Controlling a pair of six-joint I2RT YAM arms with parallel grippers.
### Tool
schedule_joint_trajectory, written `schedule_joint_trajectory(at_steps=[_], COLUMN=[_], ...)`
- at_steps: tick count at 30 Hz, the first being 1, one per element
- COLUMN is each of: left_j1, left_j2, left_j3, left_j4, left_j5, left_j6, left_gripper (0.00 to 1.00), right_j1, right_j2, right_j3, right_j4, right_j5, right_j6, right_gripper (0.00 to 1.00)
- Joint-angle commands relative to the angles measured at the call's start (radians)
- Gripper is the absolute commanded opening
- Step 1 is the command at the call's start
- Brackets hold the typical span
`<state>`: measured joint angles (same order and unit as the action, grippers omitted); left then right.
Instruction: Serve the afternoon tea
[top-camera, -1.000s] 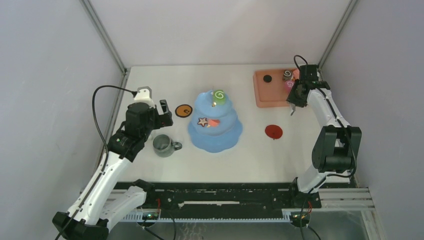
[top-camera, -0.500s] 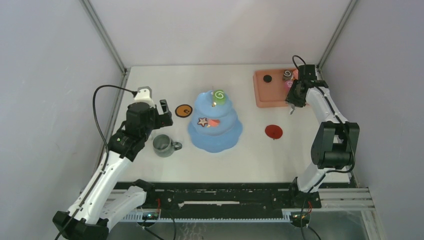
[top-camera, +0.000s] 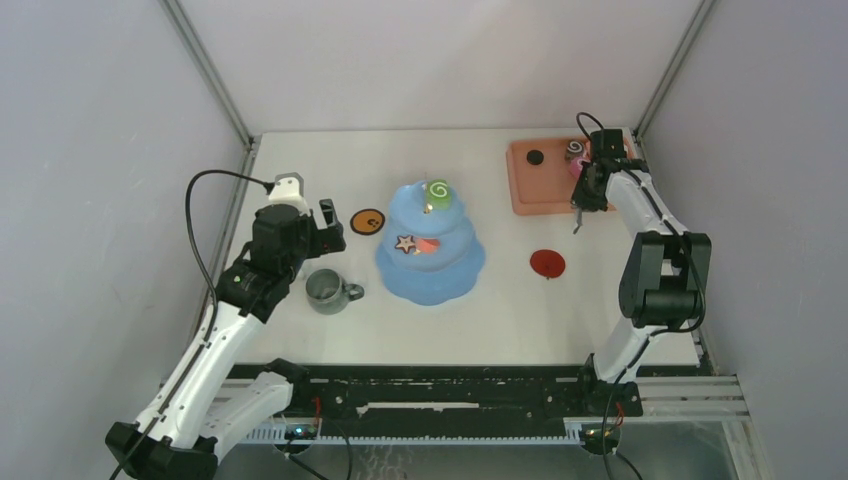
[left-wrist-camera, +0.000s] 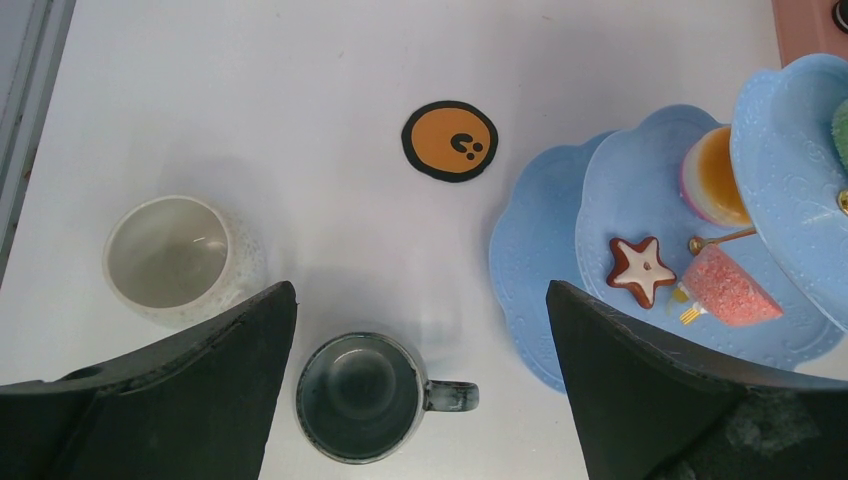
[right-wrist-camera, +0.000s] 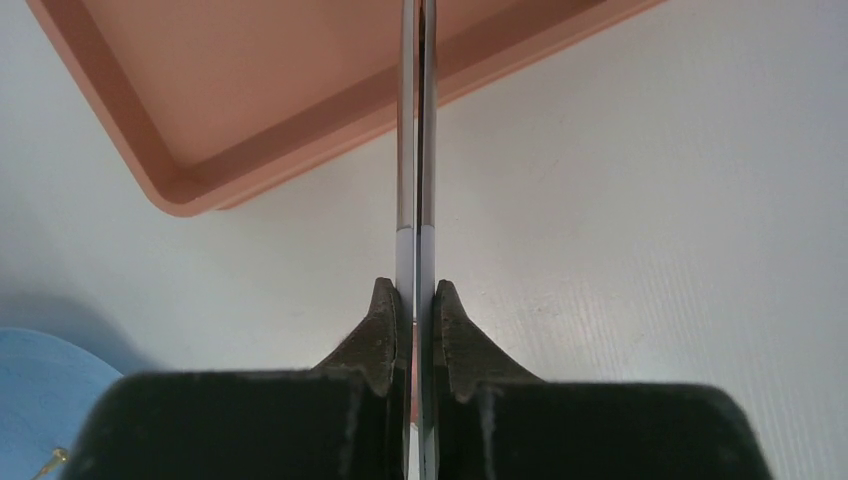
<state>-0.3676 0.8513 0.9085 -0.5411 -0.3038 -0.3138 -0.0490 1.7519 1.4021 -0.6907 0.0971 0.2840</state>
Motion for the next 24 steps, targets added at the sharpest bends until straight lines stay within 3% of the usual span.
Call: schedule_joint_trajectory(at_steps=[1, 15, 24], left_j1=[0.009, 0.009, 0.009], left_j2=[0.006, -0.012, -0.032], left_j3=[0.012, 0.003, 0.004], left_j4=[0.025, 0.027, 0.020], left_j5=[-0.009, 0.000, 0.017], left_j6=[0.010, 0.011, -0.004], left_gripper=[1.00, 1.00, 1.00], right_j1=[0.008, 0.030, 0.191], right_j2=[-0.057, -0.272, -0.473], right_j3=[0.029, -0.049, -0.091], right_j4=[0.059, -0.030, -0.149], right_j5=[0.015, -0.029, -0.020], right_j6=[-0.017, -0.012, -0.027], right_gripper=[0.00, 0.00, 0.00])
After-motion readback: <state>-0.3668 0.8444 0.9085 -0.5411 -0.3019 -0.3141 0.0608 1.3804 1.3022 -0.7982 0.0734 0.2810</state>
